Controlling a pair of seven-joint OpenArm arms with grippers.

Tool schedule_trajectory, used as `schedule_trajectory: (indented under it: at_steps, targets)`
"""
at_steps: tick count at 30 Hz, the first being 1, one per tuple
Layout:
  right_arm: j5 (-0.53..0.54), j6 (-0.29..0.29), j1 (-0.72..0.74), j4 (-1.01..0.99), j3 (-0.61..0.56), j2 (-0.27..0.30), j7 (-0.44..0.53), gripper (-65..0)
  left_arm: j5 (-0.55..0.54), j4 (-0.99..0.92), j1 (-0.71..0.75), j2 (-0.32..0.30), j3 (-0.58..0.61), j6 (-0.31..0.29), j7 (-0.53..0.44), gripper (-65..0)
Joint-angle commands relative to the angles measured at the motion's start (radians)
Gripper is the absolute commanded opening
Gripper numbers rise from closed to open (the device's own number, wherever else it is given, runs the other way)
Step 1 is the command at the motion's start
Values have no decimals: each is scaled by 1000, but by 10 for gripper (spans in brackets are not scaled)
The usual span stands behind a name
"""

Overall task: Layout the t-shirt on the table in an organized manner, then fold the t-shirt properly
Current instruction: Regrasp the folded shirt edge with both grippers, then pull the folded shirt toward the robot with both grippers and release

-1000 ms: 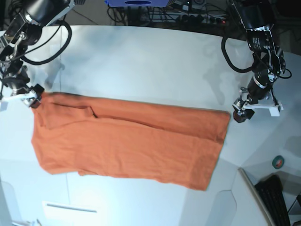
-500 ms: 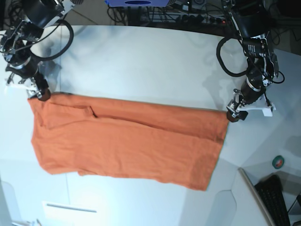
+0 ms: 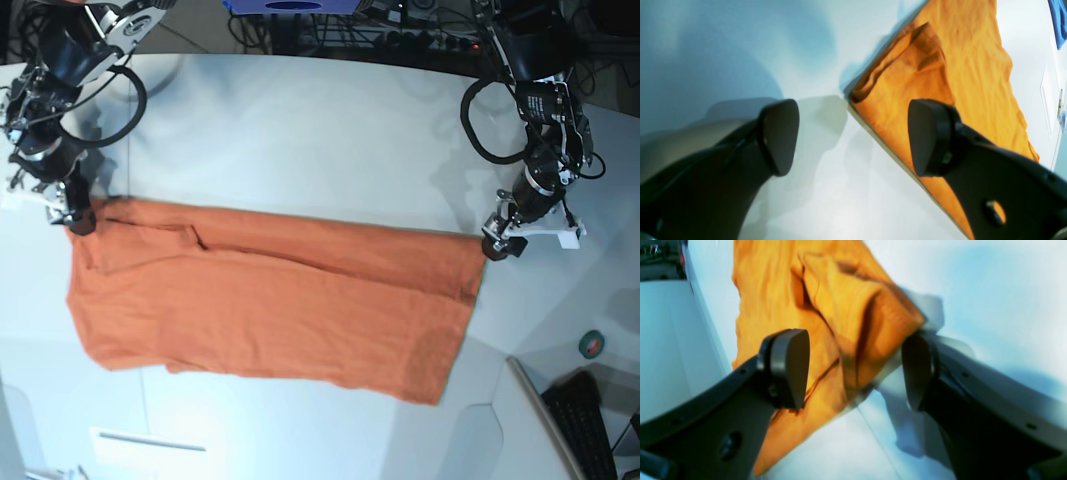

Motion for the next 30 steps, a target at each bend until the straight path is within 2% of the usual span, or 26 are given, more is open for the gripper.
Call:
schedule_trajectory:
  at_steps: [1,9,16,17,19,21,24,27,28,30]
  targets:
    - [-25,-15,0,2,-2,7,5,-240,-8,15,-31,-8,24,-17,-15,-176]
    - [-26,-15,0,2,-4,7,6,-240,-8,-158,-139,-8,58,-17,-16,-178]
    - [-31,-15,23,-39,-1,10,9,-240,-8,-178,-160,-5,62,-17,-16,-184]
    - [-31,-15,29,-58,1,23,9,-240,-8,-180,-160,-5,62,-17,-16,-209]
    - [-29,-15,36,-98,-1,40,11,-251,-8,-180,-160,-5,62,-17,-16,-309]
    - [-29,-15,52,-124,1,41,11,-311,-8,-189,-160,-5,62,-17,-16,-448]
    - [-28,-9,55,-128,-1,41,11,-470,-7,-243,-180,-8,62,-17,-16,-650]
    - [-28,-7,55,-127,-6,41,11,-630,-7,-261,-185,-10,62,-17,-13,-650]
    - [-28,-7,55,-127,-6,41,9,-650,-7,-257,-185,-13,62,-17,-12,-650]
    - [-28,-7,52,-127,-6,41,6,-650,-7,-240,-162,-34,64,-17,-5,-650]
